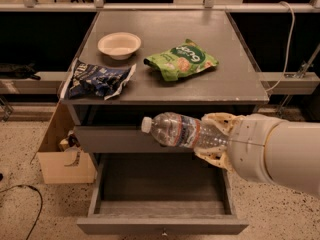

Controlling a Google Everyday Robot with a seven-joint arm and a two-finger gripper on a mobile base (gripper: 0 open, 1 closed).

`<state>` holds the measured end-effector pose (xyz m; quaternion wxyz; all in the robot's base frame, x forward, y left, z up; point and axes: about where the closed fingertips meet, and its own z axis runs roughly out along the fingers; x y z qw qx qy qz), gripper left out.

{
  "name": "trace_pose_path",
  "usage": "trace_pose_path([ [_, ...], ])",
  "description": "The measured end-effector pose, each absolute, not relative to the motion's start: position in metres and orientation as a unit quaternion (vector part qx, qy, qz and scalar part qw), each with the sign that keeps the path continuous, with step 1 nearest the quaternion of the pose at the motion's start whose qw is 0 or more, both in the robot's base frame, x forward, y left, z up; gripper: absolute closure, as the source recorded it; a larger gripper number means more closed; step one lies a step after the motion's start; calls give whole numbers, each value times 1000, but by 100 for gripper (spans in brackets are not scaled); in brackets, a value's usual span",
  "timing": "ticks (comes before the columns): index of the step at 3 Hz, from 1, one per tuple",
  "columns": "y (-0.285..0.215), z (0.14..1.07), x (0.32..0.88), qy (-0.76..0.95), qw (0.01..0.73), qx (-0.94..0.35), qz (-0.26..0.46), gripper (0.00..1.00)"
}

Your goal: Place water bottle into middle drawer

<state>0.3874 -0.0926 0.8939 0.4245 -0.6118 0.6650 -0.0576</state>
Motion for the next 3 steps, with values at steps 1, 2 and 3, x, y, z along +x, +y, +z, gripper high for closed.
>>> trace_pose_path([
  [1,-94,898,387,664,421,-615,-67,100],
  [2,-99,904,386,670,412,-612,-79,100],
  [3,-101,877,417,689,385,-611,-55,100],
])
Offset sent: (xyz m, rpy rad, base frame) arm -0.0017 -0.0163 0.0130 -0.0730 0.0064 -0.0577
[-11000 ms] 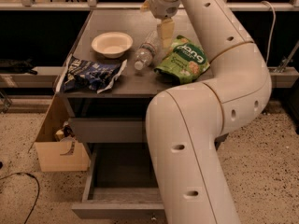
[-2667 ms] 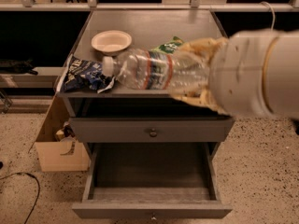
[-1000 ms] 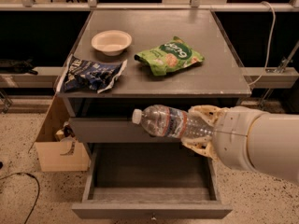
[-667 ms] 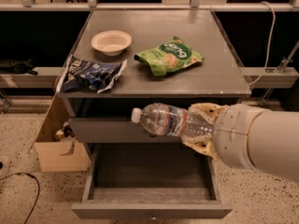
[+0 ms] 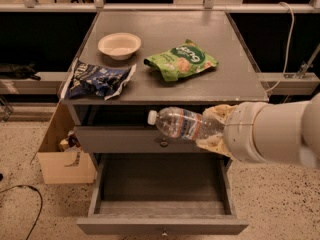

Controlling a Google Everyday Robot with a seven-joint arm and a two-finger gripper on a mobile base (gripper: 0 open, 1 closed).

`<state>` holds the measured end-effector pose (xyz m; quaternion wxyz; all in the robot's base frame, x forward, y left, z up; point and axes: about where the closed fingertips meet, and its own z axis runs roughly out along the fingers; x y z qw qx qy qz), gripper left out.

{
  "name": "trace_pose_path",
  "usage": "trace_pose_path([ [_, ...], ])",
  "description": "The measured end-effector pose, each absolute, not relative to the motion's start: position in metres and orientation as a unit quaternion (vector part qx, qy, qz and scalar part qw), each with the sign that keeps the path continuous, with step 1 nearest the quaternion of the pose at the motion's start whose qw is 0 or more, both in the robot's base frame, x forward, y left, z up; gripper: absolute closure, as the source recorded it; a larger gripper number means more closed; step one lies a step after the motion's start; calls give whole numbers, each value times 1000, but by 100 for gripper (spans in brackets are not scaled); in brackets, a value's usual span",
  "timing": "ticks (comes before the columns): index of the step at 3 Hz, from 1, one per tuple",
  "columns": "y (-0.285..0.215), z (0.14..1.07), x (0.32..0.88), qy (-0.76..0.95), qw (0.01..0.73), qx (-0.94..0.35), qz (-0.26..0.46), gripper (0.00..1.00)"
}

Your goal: Place water bottle into middle drawer

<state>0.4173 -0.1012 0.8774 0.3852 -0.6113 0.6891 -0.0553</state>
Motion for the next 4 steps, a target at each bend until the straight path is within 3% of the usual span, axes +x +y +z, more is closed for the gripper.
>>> trace_pose_path([
  [2,-131,805,451,727,322,-606,-33,100],
  [4,-137,782,441,739,305,-601,-22,100],
])
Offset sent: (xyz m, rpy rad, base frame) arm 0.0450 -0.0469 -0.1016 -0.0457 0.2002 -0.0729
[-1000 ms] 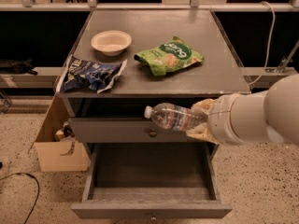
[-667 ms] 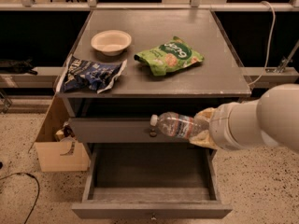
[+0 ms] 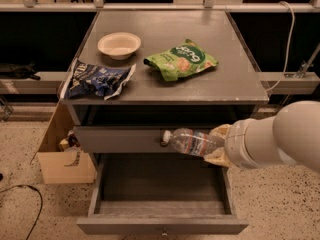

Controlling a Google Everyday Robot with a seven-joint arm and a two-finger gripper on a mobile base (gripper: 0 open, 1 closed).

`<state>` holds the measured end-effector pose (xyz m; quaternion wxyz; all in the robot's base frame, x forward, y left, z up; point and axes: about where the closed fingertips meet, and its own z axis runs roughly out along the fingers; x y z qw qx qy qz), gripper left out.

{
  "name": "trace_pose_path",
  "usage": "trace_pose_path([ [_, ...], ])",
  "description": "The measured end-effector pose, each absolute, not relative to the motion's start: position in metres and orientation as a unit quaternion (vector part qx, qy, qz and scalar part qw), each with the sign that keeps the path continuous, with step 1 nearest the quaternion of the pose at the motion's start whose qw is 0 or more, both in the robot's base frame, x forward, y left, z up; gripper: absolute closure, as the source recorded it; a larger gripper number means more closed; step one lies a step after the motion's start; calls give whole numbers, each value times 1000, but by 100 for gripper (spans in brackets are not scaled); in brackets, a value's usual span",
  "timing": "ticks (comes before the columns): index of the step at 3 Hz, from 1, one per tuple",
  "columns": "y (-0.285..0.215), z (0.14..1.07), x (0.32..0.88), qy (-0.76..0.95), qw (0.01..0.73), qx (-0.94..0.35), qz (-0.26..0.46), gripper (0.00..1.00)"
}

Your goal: Place water bottle into middle drawer

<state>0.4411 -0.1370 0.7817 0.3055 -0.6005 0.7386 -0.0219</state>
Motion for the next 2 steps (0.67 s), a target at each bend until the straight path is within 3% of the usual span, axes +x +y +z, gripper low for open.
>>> trace_pose_path([
  [2,-177,775,450,772,277,-571,-38,100],
])
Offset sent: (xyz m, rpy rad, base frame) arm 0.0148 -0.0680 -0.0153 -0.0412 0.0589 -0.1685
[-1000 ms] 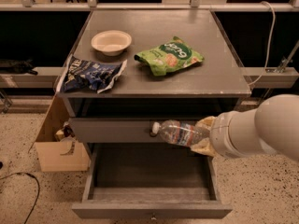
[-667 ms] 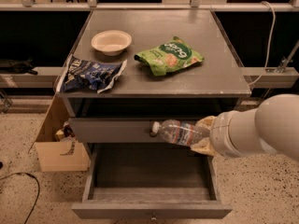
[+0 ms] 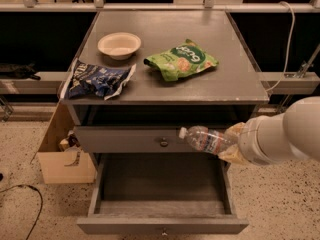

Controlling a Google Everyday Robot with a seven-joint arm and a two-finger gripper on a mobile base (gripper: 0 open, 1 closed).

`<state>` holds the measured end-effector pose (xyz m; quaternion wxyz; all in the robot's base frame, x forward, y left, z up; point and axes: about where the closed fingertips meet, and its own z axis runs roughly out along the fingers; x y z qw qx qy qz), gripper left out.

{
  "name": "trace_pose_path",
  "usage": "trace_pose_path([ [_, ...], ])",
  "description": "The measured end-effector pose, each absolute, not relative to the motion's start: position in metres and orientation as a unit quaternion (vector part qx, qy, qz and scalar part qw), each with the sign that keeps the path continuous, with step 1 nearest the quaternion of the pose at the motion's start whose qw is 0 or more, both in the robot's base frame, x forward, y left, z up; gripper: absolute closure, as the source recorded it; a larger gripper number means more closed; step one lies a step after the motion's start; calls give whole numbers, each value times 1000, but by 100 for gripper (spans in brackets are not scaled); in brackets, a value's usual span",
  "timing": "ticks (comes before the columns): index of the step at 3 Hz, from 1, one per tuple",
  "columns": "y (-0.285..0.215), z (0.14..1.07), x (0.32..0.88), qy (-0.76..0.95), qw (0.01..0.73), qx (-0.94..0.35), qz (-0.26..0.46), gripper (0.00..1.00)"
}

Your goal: Place water bottle into middle drawer

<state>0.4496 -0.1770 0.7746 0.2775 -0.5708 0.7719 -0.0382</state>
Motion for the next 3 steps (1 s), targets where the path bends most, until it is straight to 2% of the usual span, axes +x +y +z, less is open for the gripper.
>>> trace_pose_path([
  [1,-167,732,472,784,269,-560,3,100],
  [3,-159,716,484,789,257,-557,13,100],
])
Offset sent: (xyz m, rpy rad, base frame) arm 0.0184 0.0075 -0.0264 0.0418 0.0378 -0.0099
